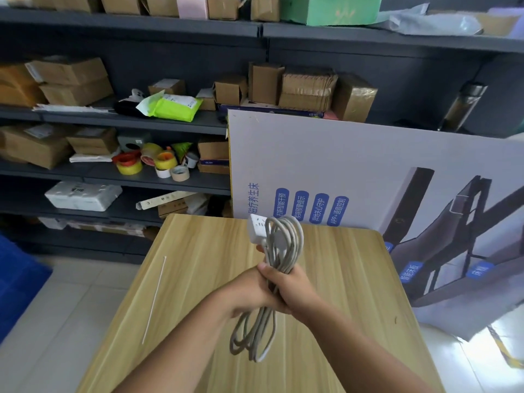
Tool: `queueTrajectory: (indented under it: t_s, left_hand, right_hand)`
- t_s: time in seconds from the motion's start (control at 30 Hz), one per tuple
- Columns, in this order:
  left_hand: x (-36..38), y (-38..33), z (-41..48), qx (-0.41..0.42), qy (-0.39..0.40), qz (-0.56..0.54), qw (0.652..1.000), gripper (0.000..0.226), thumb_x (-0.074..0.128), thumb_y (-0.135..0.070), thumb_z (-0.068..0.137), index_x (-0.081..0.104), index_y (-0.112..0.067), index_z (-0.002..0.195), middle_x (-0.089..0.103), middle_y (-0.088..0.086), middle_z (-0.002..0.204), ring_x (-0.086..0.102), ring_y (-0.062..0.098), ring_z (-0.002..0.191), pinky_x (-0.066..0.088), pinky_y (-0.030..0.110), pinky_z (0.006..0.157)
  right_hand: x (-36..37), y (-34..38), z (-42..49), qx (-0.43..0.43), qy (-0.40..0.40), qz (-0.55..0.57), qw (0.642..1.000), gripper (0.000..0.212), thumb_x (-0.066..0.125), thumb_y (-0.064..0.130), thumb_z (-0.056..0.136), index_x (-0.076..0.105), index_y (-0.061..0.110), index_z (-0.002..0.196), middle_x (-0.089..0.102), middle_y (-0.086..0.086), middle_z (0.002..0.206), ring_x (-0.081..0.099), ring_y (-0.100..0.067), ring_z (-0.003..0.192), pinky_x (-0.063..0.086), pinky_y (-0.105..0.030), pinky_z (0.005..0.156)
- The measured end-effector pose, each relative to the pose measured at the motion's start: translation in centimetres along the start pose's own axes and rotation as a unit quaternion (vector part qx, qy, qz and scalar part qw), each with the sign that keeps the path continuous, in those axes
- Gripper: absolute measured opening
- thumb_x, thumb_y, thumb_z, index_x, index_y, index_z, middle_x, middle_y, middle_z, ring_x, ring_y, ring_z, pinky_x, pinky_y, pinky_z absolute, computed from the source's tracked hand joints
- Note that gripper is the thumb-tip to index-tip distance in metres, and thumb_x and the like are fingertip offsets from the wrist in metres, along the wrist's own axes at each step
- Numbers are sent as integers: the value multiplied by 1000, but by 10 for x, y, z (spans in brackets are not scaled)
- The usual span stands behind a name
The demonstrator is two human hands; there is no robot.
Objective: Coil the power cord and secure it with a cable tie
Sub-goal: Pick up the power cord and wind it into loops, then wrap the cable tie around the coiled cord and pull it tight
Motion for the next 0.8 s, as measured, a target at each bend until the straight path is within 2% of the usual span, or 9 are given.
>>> queueTrajectory:
  t_s: [0.1,0.17,0.27,0.33,0.4,0.5,0.53,0.63,0.8]
  left_hand:
    - [-20,13,-2,3,-59,-42,997,51,71,11,68,70,-35,92,77,-8,86,72,5,88,58,26,77]
    - [-35,23,-4,11,-114,-47,992,47,66,5,70,69,-37,91,77,-1,93,70,8,89,59,31,78]
    - [-59,49,-13,-6,-197,-60,978,28,56,-11,65,71,-32,76,74,5,69,65,17,66,55,39,61]
    - [-77,71,-22,-31,-236,-88,967,19,52,-17,62,66,-30,60,56,-5,44,49,14,49,42,29,49]
    - [-100,98,-34,-52,-268,-120,954,15,54,-22,62,67,-27,60,52,-6,43,43,14,46,36,25,48]
    - [-143,144,-55,-72,-337,-176,922,7,73,-19,70,71,-17,64,58,-4,46,46,11,40,36,27,51]
    - [-160,163,-62,-80,-357,-184,912,22,76,-16,75,65,-15,56,55,-4,43,47,12,39,36,28,52]
    - [-205,211,-79,-106,-394,-184,894,47,74,-19,82,50,-5,44,46,8,41,47,19,39,40,31,60]
    - [-260,272,-103,-118,-434,-194,872,50,74,-27,78,50,2,45,45,16,44,47,22,41,47,37,68]
  right_hand:
    - [12,0,9,10,-17,-26,999,7,67,17,87,67,22,92,70,-9,94,67,-26,94,54,-45,88]
    - [24,-4,16,11,-11,-42,999,4,69,19,86,67,17,90,71,-12,94,67,-31,97,54,-47,88]
    - [55,-13,30,14,47,-75,996,20,69,25,86,66,13,102,71,-10,95,68,-20,92,55,-37,82]
    - [80,-20,38,11,119,-76,990,39,71,29,84,59,15,118,70,-7,103,67,-16,97,55,-33,81]
    - [107,-32,46,20,203,-57,977,58,74,33,80,49,16,131,66,-15,118,65,-27,107,56,-38,86]
    - [144,-58,59,50,315,-53,946,61,69,22,85,42,22,140,60,-14,130,59,-30,119,50,-38,98]
    - [153,-71,67,70,326,-67,940,61,69,20,86,43,25,140,60,-9,132,58,-26,122,48,-36,101]
    - [180,-119,101,135,299,-64,943,51,69,14,84,54,27,131,63,0,127,63,-19,114,49,-31,93]
    - [224,-206,160,181,168,-91,965,19,62,9,89,69,23,98,65,0,90,61,-12,72,43,-25,67]
Point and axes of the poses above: each hand's wrist, its own z-axis towards the middle knuckle, its own x-axis out of the palm, y = z × x, the point moved 9 cm from there along z, towards the middle knuckle
